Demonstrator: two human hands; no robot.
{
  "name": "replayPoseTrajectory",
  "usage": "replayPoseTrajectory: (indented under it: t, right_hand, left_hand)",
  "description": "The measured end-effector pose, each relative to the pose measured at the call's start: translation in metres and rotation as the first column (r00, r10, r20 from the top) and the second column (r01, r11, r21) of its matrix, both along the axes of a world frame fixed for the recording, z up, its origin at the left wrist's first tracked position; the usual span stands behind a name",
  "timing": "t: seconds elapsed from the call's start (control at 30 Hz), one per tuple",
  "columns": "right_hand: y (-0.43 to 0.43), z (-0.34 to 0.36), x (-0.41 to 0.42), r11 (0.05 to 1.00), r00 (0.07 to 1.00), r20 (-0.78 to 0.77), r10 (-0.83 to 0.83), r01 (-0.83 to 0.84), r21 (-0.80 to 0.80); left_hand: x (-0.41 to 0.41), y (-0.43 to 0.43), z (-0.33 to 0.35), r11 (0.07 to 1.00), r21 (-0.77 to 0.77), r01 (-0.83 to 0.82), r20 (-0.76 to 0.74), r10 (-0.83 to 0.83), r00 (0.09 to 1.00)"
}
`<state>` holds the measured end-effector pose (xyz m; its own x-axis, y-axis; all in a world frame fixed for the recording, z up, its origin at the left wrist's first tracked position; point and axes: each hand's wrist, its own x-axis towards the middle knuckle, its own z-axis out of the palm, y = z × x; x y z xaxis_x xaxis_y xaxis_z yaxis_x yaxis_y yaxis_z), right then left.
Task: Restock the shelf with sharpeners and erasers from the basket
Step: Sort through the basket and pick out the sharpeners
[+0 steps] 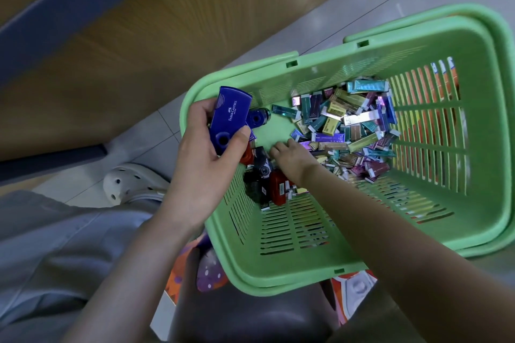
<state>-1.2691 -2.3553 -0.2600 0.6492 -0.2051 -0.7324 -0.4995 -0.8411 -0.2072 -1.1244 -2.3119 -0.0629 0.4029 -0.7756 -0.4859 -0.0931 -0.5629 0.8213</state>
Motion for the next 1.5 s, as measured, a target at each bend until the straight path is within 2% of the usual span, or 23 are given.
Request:
replayPoseTrajectory:
  t: [0.17,0.27,0.37,0.43,0.47,0.5,0.57,0.6,0.67,0.73,0.8,0.87,1.13,1.3,1.4,1.5]
  right_hand:
    - [0.002,0.004,-0.001,0.998,0.998,-0.044,-0.054,0.055,0.041]
    - [-0.003,0.009,-0.006,0.971,0.984,-0.048,-0.171,0.176,0.159]
    - [-0.013,0.028,-0.021,0.886,0.912,0.030,-0.409,0.389,0.253]
    - [-0.023,0.040,-0.036,0.848,0.824,0.207,-0.528,0.500,0.176]
    - [-0.031,0.045,-0.045,0.856,0.814,0.278,-0.510,0.512,0.069]
    - [-0.040,0.049,-0.054,0.869,0.842,0.296,-0.450,0.489,-0.071]
    - [-0.056,0.055,-0.070,0.878,0.931,0.183,-0.315,0.359,-0.315]
    - [-0.060,0.056,-0.075,0.892,0.963,0.104,-0.249,0.270,-0.362]
    - [-0.056,0.055,-0.073,0.940,0.998,0.022,-0.061,0.065,-0.334]
    - [-0.041,0.050,-0.058,0.960,0.989,0.038,0.140,-0.126,-0.250]
    - [-0.028,0.035,-0.042,0.934,0.951,0.002,0.308,-0.302,-0.189]
    - [-0.021,0.019,-0.033,0.898,0.913,-0.070,0.401,-0.408,-0.169]
    - [-0.056,0.022,-0.076,0.840,0.860,-0.140,0.491,-0.510,-0.185]
    - [-0.068,0.038,-0.109,0.781,0.818,-0.287,0.498,-0.568,-0.261]
    - [-0.061,0.054,-0.109,0.875,0.894,-0.263,0.362,-0.423,-0.236]
    - [-0.038,0.058,-0.087,0.982,0.991,-0.057,0.123,-0.129,-0.141]
  left_hand:
    - [-0.003,0.004,0.003,1.000,-0.006,-0.005,-0.004,0.005,1.000]
    - [-0.003,0.007,0.005,1.000,-0.017,-0.008,-0.008,0.007,1.000]
    - [-0.005,0.010,0.006,1.000,-0.024,0.000,-0.001,0.000,1.000]
    - [-0.008,0.012,0.007,1.000,-0.029,0.000,-0.004,0.000,1.000]
    - [-0.009,0.012,0.008,0.999,-0.033,0.000,-0.010,0.000,1.000]
    - [-0.011,0.013,0.008,0.999,-0.036,0.001,-0.015,-0.002,1.000]
    - [-0.013,0.013,0.010,0.999,-0.041,0.009,-0.016,-0.010,1.000]
    - [-0.015,0.014,0.011,0.999,-0.043,0.011,-0.016,-0.011,1.000]
    - [-0.016,0.013,0.013,0.999,-0.053,0.007,-0.011,-0.007,1.000]
    - [-0.016,0.011,0.015,0.999,-0.050,0.002,0.008,-0.002,1.000]
    - [-0.016,0.009,0.015,0.999,-0.047,-0.001,0.013,0.001,1.000]
    - [-0.017,0.007,0.013,0.999,-0.038,0.005,0.013,-0.005,1.000]
    - [-0.017,0.000,0.011,0.999,-0.019,0.025,0.007,-0.025,1.000]
    - [-0.020,0.010,0.010,1.000,-0.005,0.030,-0.006,-0.030,1.000]
    - [-0.023,0.016,0.009,1.000,0.004,0.023,-0.009,-0.023,1.000]
    - [-0.025,0.016,0.009,1.000,0.008,0.014,-0.019,-0.014,1.000]
